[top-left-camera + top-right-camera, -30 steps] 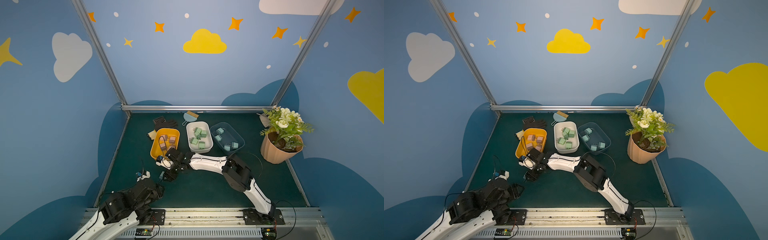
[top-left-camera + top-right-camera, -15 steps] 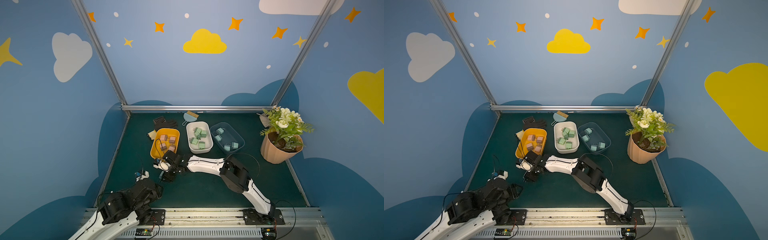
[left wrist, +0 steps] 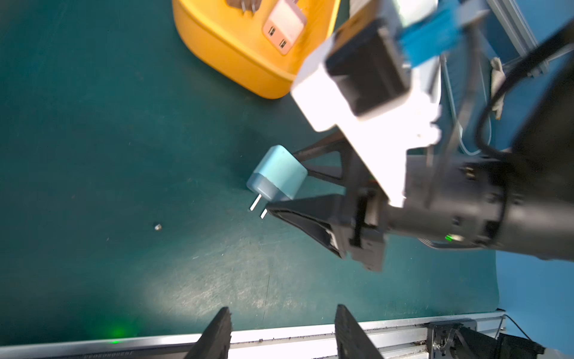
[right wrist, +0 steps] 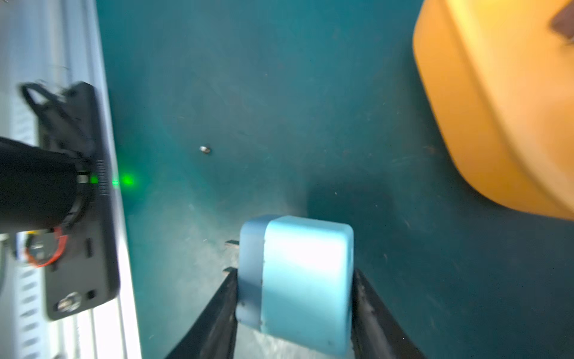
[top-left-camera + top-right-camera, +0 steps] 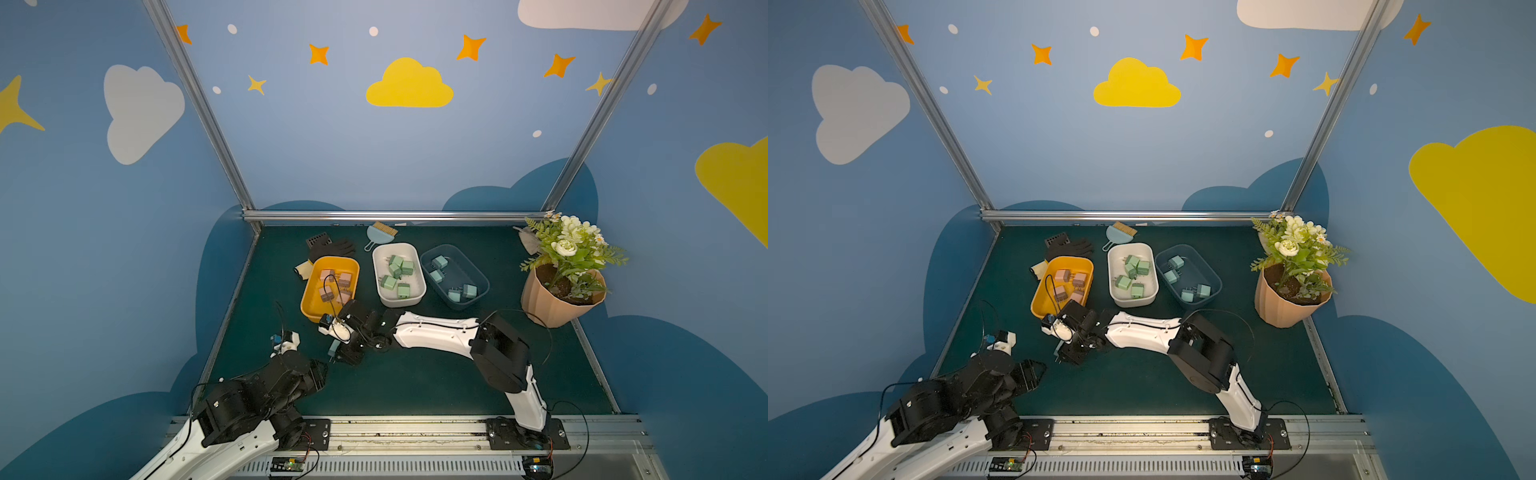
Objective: Place the plugs by color into the storage box
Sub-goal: Pick up the plug from the center of the board, then place the plug in the storage box.
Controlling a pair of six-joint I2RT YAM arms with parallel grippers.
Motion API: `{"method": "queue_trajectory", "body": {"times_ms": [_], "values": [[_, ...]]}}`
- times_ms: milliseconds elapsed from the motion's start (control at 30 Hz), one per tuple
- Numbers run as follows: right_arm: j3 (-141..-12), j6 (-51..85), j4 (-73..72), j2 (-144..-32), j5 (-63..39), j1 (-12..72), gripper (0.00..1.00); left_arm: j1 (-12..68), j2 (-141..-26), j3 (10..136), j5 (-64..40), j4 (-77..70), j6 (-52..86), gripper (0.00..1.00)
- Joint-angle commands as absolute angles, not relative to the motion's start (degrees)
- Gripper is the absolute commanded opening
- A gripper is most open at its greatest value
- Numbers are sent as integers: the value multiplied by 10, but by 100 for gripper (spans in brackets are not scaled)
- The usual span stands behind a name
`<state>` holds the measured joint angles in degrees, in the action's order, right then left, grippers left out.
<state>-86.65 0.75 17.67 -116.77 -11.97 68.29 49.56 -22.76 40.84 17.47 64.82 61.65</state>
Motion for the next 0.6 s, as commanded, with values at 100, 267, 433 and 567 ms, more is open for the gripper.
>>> {"method": "queue_trajectory", "body": {"times_ms": [100,267,433,567], "values": [[-772,42,160,-1053,-115,669,38,497,-307,412,165,520,496,55],[-698,63,171,-979,-106,640,37,497,-371,417,154,407,413,55],[-647,73,209,-907,-97,597,36,495,-445,439,149,288,341,56],[-622,76,230,-849,-53,571,36,490,-542,507,122,256,279,56]]}}
